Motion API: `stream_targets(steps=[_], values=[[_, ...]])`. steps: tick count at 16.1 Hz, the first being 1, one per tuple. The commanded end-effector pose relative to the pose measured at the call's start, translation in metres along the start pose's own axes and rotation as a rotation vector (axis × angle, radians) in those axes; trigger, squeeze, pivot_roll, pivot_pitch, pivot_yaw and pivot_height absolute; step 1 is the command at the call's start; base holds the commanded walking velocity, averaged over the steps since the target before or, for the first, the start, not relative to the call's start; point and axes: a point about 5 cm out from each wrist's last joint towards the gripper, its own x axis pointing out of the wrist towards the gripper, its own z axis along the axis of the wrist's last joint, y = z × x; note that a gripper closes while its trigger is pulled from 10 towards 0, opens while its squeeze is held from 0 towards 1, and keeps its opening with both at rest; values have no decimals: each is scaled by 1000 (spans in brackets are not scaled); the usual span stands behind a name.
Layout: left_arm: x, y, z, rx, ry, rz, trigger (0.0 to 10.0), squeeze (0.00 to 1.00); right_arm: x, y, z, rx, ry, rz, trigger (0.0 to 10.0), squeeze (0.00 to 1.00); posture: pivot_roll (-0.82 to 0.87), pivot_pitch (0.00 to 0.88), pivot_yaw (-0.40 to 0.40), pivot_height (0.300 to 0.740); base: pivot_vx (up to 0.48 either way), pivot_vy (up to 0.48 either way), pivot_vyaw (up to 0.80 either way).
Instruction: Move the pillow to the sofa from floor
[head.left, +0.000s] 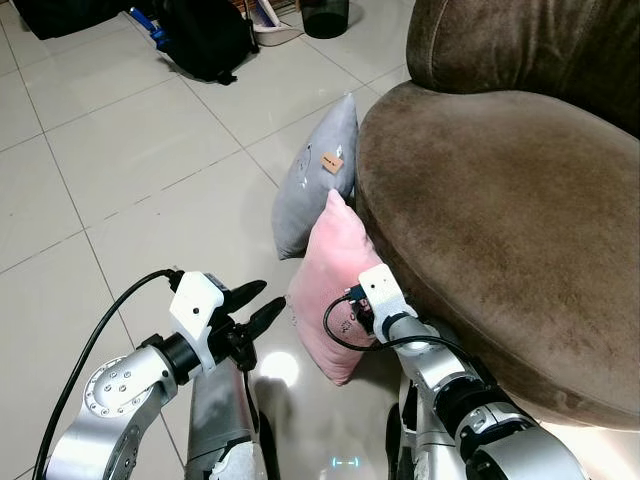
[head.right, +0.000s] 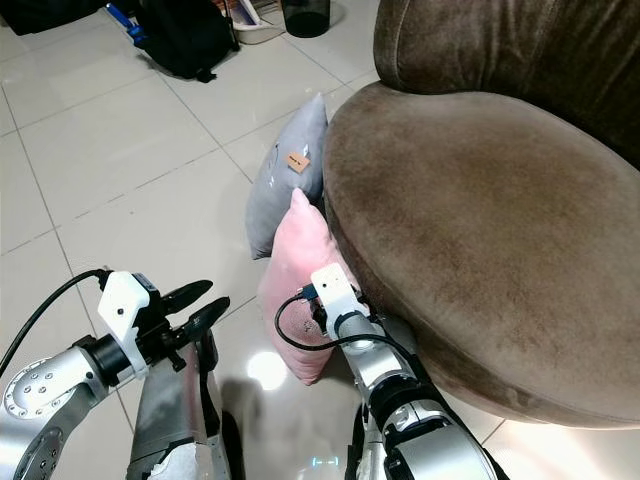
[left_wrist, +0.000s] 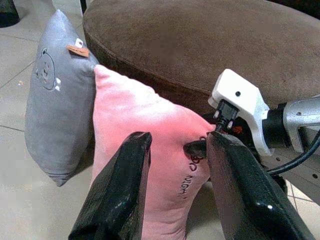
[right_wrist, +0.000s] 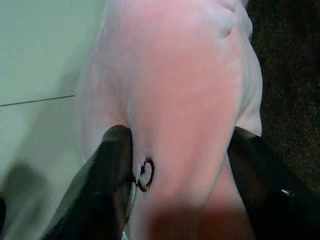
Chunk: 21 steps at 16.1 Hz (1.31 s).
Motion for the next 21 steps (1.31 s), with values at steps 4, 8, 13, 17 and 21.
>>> stream_targets(steps=[4, 8, 13, 17, 21], values=[[-3, 3, -4, -2, 22, 26, 10000, 0, 1, 7, 1, 10, -7, 41, 0, 0, 106, 186, 84, 466, 0, 0, 0], [1, 4, -6, -5, 21, 30, 10000, 0, 1, 10, 4, 22, -37, 77, 0, 0, 104, 178, 82, 466, 0, 0, 0], [6, 8, -7, -5, 15, 41, 10000, 0, 1, 10, 7, 24, -51, 97, 0, 0, 103, 162, 77, 466, 0, 0, 0], [11, 10, -6, -1, -1, 58, 10000, 0, 1, 15, 21, 78, -128, 198, 0, 0, 91, 128, 72, 466, 0, 0, 0], [21, 11, -3, 0, -53, 72, 10000, 0, -10, 16, 72, 282, -390, 363, 0, 0, 59, 74, 63, 466, 0, 0, 0]])
